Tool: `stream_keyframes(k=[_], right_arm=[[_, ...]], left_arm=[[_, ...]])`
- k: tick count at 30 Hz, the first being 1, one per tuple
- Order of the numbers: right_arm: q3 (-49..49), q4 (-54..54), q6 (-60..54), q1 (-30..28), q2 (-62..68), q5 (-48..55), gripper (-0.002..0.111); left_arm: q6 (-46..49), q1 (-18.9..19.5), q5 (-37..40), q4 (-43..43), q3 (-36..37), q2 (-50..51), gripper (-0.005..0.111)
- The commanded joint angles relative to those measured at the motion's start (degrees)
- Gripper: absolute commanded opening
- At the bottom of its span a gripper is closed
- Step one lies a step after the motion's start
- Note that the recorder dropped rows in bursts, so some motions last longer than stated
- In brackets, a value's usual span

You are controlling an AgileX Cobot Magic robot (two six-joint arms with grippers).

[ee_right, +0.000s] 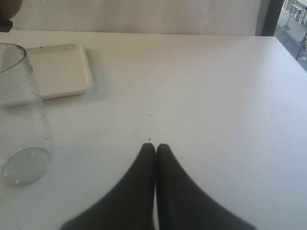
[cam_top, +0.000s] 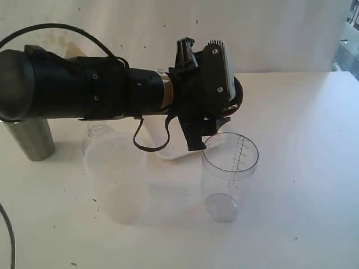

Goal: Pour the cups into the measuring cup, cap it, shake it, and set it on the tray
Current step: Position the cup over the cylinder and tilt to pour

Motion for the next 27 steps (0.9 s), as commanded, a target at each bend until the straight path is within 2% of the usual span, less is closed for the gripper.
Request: stream_keyframes(k=[1, 12, 20, 27], right_arm=[[0.31, -0.17, 0.31, -0.28, -0.24, -0.08, 0.0], [0.31, -0.17, 0.31, -0.28, -0.24, -0.08, 0.0], [0.31, -0.17, 0.31, -0.28, -0.24, -0.08, 0.0], [0.31, -0.17, 0.31, -0.28, -0.24, -0.08, 0.0]], left_arm=[[2.41, -2.24, 3.15, 0.32, -0.61, -1.04, 0.0], [2.53, -2.95, 5.01, 0.65, -0.98, -1.08, 0.0], [11.49, -3.05, 6.43, 0.63, -0.98, -1.08, 0.0], [13.08, -4.51, 8.6, 0.63, -0.98, -2.26, 0.0]])
